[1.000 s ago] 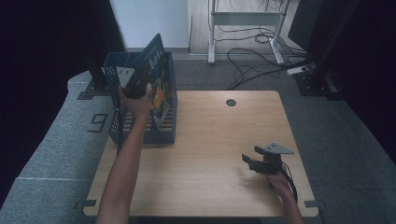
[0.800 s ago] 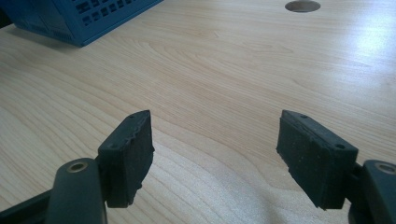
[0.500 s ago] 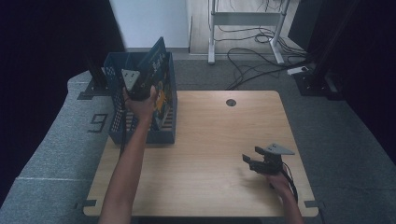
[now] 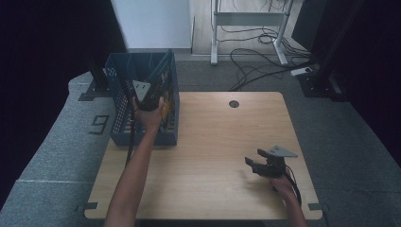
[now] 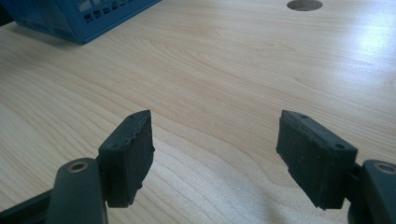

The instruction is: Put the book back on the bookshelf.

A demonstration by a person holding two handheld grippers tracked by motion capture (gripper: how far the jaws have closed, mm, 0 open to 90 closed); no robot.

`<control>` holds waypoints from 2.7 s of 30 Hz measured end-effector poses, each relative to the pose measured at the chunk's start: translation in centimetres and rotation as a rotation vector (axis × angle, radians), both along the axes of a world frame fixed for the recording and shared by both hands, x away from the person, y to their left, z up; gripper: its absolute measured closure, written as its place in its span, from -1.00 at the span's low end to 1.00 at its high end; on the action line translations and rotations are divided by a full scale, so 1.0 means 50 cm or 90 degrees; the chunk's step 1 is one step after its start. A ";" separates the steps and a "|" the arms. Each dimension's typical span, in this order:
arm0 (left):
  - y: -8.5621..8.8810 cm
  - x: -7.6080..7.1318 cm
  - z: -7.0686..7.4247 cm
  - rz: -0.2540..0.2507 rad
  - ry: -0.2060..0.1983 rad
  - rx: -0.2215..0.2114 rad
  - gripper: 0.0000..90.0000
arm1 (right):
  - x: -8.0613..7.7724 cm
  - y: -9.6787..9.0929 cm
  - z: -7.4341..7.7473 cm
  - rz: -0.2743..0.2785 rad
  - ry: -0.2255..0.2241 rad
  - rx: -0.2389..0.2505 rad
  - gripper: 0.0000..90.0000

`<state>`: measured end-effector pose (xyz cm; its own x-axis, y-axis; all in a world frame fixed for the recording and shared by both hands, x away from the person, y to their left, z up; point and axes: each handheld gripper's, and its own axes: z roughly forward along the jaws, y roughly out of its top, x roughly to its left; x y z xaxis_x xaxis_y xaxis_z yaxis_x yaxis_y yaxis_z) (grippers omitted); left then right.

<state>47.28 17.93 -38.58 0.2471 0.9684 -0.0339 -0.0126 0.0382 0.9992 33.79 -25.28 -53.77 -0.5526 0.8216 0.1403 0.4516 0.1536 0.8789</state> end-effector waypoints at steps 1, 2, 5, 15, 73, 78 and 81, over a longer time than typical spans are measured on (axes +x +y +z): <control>-0.001 -0.003 -0.002 0.000 -0.001 0.003 0.81 | 0.000 0.000 0.000 -0.001 0.000 0.001 -0.42; -0.002 -0.007 -0.003 -0.001 -0.002 0.005 0.81 | 0.000 0.001 0.000 -0.002 0.000 0.001 -0.42; 0.000 -0.017 -0.010 -0.005 -0.002 0.001 0.80 | -0.002 0.005 0.001 0.002 -0.002 -0.001 -0.42; 0.002 -0.028 -0.028 -0.017 0.007 -0.007 0.76 | -0.003 0.012 0.003 0.008 -0.005 -0.005 -0.42; 0.019 -0.042 -0.022 -0.117 0.091 0.025 -0.20 | 0.001 0.005 -0.002 0.009 0.002 -0.002 -0.42; 0.030 -0.061 -0.033 -0.133 0.108 0.018 -0.27 | 0.001 0.007 -0.001 0.009 0.000 -0.002 -0.42; 0.036 -0.076 -0.041 -0.141 0.112 0.020 -0.29 | 0.000 0.010 0.000 0.009 -0.001 -0.005 -0.42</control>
